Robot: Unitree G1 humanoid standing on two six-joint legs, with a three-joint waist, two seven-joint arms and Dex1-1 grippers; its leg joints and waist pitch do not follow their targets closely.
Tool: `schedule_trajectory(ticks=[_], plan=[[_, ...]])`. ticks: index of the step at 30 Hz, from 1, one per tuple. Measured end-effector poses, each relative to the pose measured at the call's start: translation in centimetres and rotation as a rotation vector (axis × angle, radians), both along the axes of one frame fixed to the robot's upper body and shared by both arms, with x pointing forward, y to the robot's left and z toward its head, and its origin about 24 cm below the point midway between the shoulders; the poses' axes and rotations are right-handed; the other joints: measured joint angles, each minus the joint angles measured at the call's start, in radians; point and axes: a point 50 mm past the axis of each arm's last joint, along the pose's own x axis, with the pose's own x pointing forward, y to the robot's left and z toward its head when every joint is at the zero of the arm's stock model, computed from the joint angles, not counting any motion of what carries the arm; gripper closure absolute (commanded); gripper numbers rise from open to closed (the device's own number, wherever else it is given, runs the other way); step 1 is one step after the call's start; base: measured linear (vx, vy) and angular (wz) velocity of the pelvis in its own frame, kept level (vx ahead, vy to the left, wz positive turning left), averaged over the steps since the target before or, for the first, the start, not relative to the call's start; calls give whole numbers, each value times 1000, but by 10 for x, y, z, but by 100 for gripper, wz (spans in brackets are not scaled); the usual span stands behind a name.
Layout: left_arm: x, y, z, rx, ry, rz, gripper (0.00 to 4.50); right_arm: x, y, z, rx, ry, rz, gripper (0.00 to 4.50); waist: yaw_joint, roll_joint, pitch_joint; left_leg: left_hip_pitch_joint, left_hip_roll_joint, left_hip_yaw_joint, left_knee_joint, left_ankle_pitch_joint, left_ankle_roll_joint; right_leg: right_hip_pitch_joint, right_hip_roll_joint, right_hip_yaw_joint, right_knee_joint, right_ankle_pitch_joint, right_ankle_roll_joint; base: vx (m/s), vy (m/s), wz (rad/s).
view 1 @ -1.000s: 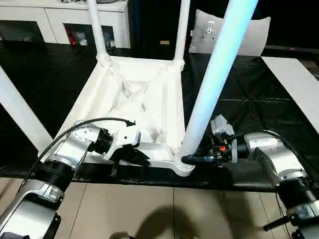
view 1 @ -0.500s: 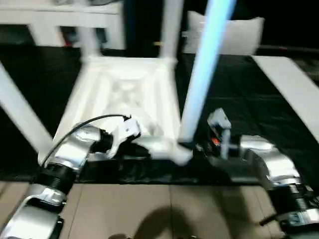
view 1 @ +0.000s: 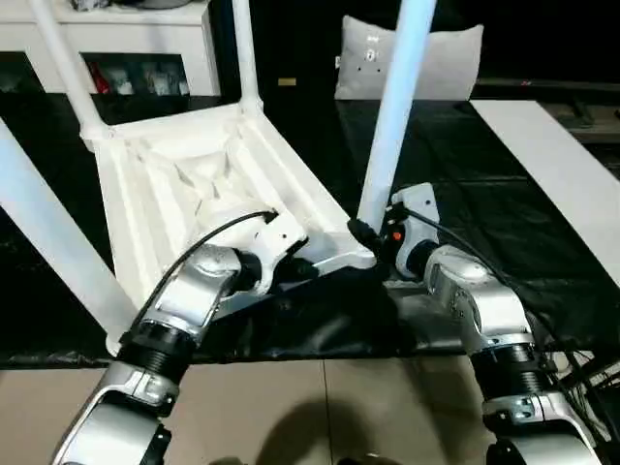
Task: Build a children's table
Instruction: Rotate leg to tighten
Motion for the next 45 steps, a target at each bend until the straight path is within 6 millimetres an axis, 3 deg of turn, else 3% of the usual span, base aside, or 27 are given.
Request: schedule_trajectory(ticks=[6,12,15,20,21,25,33,40,45], plan=[[-4,9,1,23,-19,-84,450,-14,-19,-3,17,-34,125,103,11,4,1,1,0,0,0,-1,1,0,0,0,-2,0,0,0,0,0],[-10,24,2,52,-34,-210,450,-27,-44,0,-58,-83,367,47,14,6,3,2,0,0,1,-2,-2,0,0,0,-1,1,-1,0,0,0],[-13,32,3,74,-30,-284,450,-32,-55,6,-101,-100,487,47,21,6,3,2,0,0,1,-2,-2,1,0,0,-1,1,0,0,0,0],[-20,46,5,112,-19,-433,450,-42,-64,6,-104,-61,707,47,45,6,3,3,0,0,1,-1,1,1,0,0,-1,1,0,0,0,0],[-21,47,5,115,-13,-458,450,-43,-64,6,-103,-58,737,71,50,6,3,3,0,0,2,-1,1,1,0,0,-1,1,0,0,0,0],[-24,48,8,139,1,-552,450,-42,-60,6,-105,-42,822,91,66,5,3,3,0,0,4,-1,1,2,-1,0,-1,1,-1,0,0,0],[-23,45,9,155,10,-625,450,-45,-47,-2,-77,-19,950,167,72,4,2,3,0,0,4,-1,0,2,-1,0,0,1,0,0,0,0],[-22,45,10,167,9,-645,450,-43,-46,-1,-74,-5,963,241,82,4,2,3,0,0,4,-1,0,2,-1,0,0,1,0,0,0,0],[-20,47,9,153,23,-632,450,-43,-45,-2,-26,32,947,257,89,4,2,3,0,0,4,-1,0,2,-1,0,0,1,0,0,0,0]])
